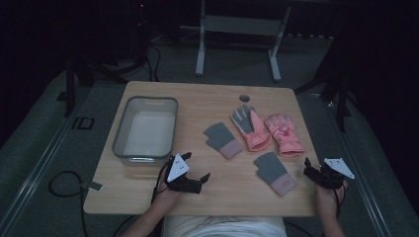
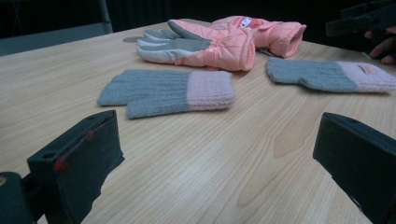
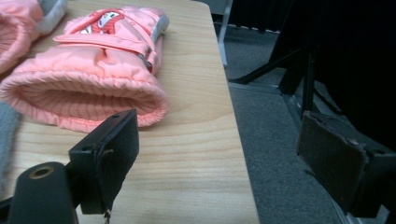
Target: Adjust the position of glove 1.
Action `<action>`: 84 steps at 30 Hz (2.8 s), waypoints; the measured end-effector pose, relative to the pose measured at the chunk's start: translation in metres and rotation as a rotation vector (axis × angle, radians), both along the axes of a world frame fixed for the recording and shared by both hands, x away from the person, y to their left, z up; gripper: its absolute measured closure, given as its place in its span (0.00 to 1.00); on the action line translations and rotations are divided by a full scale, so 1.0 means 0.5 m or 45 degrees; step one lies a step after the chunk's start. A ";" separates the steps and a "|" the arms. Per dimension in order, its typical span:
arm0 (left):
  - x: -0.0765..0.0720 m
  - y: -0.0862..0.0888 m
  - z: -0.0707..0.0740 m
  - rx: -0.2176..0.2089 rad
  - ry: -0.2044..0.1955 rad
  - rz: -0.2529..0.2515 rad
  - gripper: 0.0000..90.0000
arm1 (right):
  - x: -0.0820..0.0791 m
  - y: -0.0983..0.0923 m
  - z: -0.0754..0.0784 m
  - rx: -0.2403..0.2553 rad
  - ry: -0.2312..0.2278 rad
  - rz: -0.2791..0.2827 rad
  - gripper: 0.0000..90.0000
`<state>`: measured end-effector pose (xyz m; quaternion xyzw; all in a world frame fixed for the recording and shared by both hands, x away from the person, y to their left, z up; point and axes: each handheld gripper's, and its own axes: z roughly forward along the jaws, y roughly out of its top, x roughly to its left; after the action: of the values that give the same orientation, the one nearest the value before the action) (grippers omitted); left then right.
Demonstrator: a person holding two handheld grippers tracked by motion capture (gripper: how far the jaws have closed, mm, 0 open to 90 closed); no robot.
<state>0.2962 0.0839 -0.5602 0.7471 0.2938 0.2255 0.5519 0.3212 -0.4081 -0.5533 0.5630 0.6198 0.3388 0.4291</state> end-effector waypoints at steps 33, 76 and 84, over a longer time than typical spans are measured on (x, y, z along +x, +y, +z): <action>-0.004 -0.001 0.000 0.008 -0.016 -0.005 0.01 | 0.007 0.014 0.138 0.175 0.138 0.117 0.16; -0.006 -0.002 0.000 0.013 -0.013 -0.010 0.01 | 0.098 0.266 0.279 0.049 0.071 0.668 0.15; -0.006 -0.002 0.000 0.015 -0.014 -0.014 0.01 | 0.131 0.335 0.254 0.025 0.109 0.847 0.23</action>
<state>0.2932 0.0829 -0.5603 0.7507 0.2854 0.2282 0.5504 0.3866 -0.2405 -0.4263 0.3478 0.7838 0.4421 0.2631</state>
